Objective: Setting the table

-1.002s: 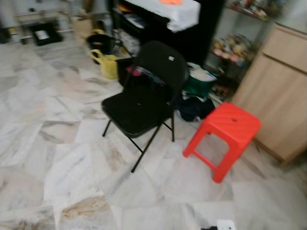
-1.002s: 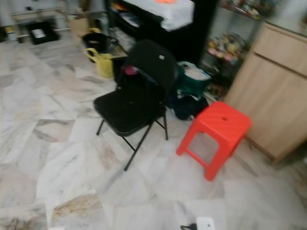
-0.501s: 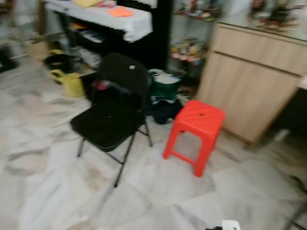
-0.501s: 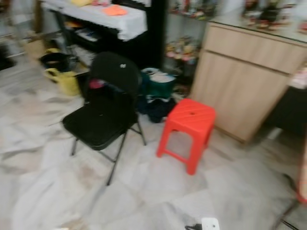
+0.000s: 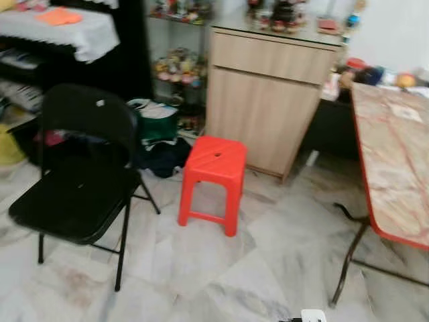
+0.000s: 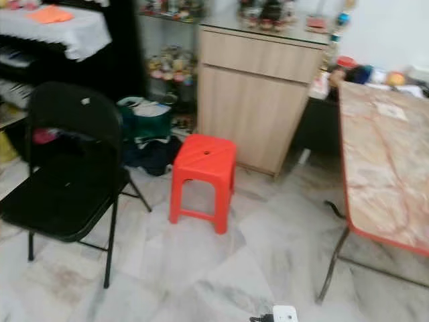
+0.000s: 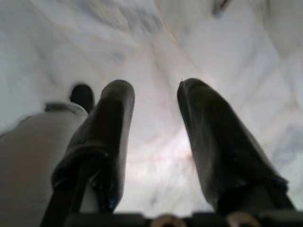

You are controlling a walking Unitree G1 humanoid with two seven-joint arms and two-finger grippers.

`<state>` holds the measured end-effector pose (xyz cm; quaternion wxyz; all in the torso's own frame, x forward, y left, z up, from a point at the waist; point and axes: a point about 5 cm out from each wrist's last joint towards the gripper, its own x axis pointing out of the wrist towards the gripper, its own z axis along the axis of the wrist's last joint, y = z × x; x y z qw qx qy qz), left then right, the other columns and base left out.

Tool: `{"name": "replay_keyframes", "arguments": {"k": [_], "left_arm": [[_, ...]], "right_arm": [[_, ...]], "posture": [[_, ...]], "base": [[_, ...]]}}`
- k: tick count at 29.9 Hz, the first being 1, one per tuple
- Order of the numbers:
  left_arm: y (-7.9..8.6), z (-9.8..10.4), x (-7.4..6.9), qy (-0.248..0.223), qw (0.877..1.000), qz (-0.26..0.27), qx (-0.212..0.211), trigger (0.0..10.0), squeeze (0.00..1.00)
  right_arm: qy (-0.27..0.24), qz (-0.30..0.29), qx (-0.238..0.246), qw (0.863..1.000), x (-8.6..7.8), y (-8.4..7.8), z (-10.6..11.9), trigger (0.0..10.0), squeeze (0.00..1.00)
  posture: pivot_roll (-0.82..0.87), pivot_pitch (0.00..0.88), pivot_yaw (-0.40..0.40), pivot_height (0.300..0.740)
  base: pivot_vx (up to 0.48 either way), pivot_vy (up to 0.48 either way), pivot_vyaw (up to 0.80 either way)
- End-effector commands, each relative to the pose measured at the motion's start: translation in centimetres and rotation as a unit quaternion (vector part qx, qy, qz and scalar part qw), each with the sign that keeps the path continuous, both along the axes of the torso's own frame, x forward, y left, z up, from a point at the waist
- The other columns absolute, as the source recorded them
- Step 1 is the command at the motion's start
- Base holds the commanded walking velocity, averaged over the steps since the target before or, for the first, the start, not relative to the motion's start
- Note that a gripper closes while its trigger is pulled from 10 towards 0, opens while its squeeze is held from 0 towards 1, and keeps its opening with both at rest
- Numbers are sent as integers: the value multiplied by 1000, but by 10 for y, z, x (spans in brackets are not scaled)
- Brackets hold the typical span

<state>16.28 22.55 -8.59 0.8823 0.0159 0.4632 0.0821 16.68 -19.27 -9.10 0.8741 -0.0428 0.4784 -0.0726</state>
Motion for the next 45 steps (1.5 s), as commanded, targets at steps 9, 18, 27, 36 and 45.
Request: {"name": "replay_keyframes", "arguments": {"k": [9, 18, 27, 36, 45], "left_arm": [[-10, 11, 28, -8, 996, -87, -12, 10000, 0], [-10, 10, 26, -5, 996, -86, -11, 10000, 0], [-13, 7, 22, 1, 996, -94, -9, 10000, 0], [-14, 8, 24, -4, 996, -91, -12, 10000, 0], [-16, 8, 25, -6, 996, -92, -16, 10000, 0]], "right_arm": [[-21, 15, 95, 995, 31, 22, 11, 10000, 0], [-27, 7, 100, 995, 31, 27, 11, 10000, 0], [-29, 7, 109, 994, 32, 44, 11, 10000, 0], [-35, 7, 116, 993, 30, 56, 10, 10000, 0], [-30, 15, 121, 992, 21, 63, 6, 10000, 0]], "posture": [[95, 43, -31, 740], [100, 51, -36, 740], [98, 58, -41, 740], [100, 59, -40, 740], [101, 58, -42, 740]], "base": [[0, 0, -780], [0, 0, -248], [0, -202, 0], [0, -478, 0], [0, -480, 0]]}}
